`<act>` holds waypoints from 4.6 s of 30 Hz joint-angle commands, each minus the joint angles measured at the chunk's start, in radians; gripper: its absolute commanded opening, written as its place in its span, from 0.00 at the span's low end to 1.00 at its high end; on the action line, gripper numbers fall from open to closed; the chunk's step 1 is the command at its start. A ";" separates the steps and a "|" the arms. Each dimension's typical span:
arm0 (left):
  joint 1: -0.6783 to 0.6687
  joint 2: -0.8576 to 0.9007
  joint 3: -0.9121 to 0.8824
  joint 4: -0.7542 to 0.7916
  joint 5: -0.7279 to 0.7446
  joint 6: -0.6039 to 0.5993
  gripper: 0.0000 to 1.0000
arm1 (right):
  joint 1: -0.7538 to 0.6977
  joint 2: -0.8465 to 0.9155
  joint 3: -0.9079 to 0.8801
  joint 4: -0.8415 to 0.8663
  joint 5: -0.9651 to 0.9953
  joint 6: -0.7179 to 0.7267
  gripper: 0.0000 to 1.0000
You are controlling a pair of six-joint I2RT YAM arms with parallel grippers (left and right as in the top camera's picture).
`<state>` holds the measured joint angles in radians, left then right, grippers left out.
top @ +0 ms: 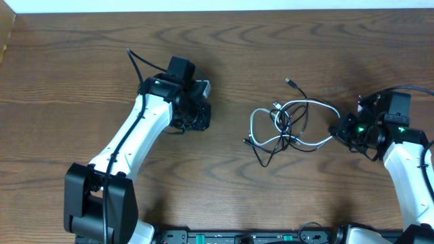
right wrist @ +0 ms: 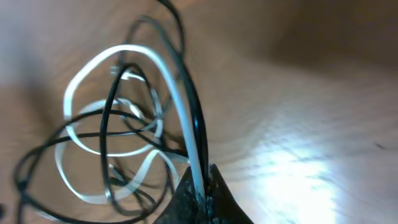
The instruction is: Untangle cables
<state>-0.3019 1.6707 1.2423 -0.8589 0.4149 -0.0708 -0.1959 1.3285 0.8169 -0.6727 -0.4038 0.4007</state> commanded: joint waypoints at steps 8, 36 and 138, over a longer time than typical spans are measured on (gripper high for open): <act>-0.055 -0.010 -0.004 0.128 0.338 0.006 0.73 | 0.063 0.000 0.005 -0.125 -0.209 -0.227 0.13; -0.394 0.157 -0.005 0.512 0.010 -0.381 0.73 | 0.131 0.000 0.005 -0.166 0.109 -0.162 0.35; -0.278 -0.077 -0.004 0.103 0.062 -0.184 0.08 | 0.579 0.373 -0.008 0.329 0.037 0.287 0.19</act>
<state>-0.5797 1.5963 1.2339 -0.7502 0.4908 -0.2646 0.3767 1.6978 0.8143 -0.3435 -0.4324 0.6621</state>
